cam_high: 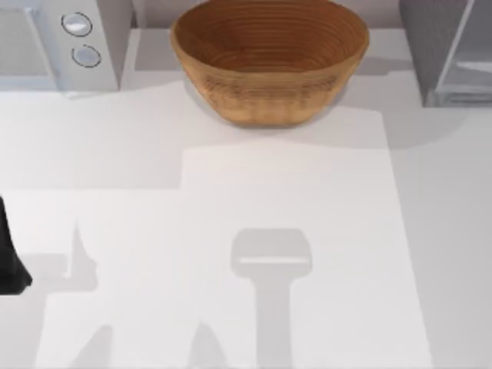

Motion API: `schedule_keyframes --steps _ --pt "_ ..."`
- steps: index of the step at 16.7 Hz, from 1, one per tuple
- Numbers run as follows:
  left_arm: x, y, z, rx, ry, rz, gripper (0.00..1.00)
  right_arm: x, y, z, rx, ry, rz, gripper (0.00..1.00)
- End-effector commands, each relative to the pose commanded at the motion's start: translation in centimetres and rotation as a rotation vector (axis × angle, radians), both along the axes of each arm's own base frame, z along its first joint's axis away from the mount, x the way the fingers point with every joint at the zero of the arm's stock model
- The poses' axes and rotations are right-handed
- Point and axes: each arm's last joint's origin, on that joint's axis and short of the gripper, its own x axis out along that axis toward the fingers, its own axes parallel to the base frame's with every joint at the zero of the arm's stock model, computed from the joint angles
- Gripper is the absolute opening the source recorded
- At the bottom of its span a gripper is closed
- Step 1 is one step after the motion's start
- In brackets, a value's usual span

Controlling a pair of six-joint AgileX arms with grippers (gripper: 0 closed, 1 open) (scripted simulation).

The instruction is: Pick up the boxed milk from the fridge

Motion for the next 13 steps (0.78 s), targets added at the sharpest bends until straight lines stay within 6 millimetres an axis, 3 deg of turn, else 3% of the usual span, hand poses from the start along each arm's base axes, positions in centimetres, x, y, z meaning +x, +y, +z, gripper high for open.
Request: schedule_keyframes --steps 4,8,10,13 --pt "0.0 0.0 0.0 0.0 0.0 0.0 1.0 7.2 -0.5 -1.1 -0.006 -0.01 -0.004 1.0" --pt "0.0 0.0 0.0 0.0 0.0 0.0 1.0 14.0 0.6 -2.2 -0.008 -0.023 -0.005 1.0" --pt "0.0 0.0 0.0 0.0 0.0 0.0 1.0 16.1 1.5 -2.7 -0.005 -0.018 -0.006 1.0" --pt "0.0 0.0 0.0 0.0 0.0 0.0 1.0 17.3 2.2 -3.0 -0.004 -0.012 -0.006 1.0"
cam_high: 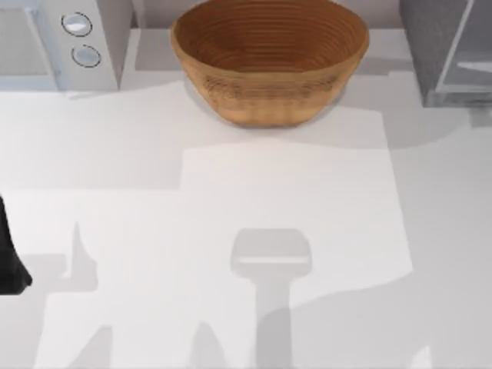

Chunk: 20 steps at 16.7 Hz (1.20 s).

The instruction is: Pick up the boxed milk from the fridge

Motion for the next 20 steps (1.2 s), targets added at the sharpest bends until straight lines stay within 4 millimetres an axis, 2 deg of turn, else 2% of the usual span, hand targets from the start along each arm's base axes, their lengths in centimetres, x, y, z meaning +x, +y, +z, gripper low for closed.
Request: schedule_keyframes --steps 5,12,17,20 --pt "0.0 0.0 0.0 0.0 0.0 0.0 1.0 0.2 -0.2 0.0 0.0 0.001 -0.001 1.0" --pt "0.0 0.0 0.0 0.0 0.0 0.0 1.0 5.5 -0.1 0.0 -0.001 -0.004 0.0 1.0" --pt "0.0 0.0 0.0 0.0 0.0 0.0 1.0 6.0 -0.1 0.0 0.0 0.0 0.0 1.0" --pt "0.0 0.0 0.0 0.0 0.0 0.0 1.0 6.0 -0.1 0.0 0.0 0.0 0.0 0.77"
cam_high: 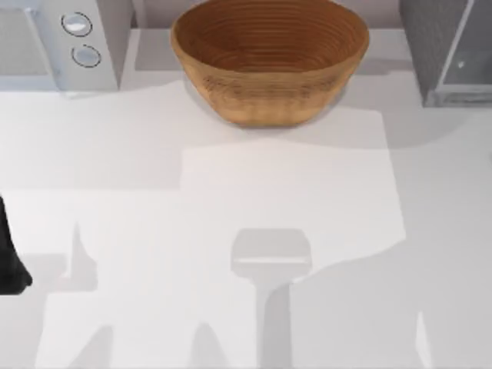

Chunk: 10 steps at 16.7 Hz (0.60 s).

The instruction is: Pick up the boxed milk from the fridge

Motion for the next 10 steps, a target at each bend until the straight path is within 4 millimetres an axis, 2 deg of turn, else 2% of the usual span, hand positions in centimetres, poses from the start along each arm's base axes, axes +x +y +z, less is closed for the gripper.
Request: schedule_keyframes --steps 10 --pt "0.0 0.0 0.0 0.0 0.0 0.0 1.0 0.0 0.0 0.0 0.0 0.0 0.0 0.02"
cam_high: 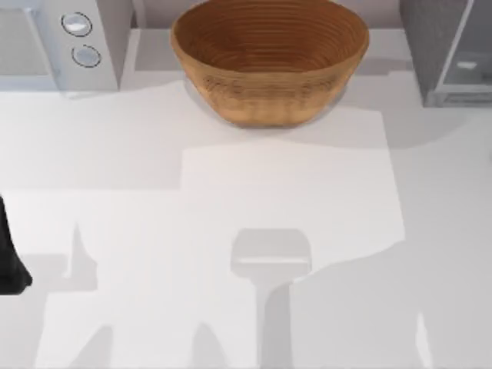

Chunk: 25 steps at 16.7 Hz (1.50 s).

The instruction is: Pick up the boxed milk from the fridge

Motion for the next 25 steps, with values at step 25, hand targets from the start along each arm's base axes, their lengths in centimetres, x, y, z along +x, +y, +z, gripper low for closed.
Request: schedule_keyframes --steps 25 --pt "0.0 0.0 0.0 0.0 0.0 0.0 1.0 -1.4 -0.1 5.2 0.0 -0.008 0.001 0.0"
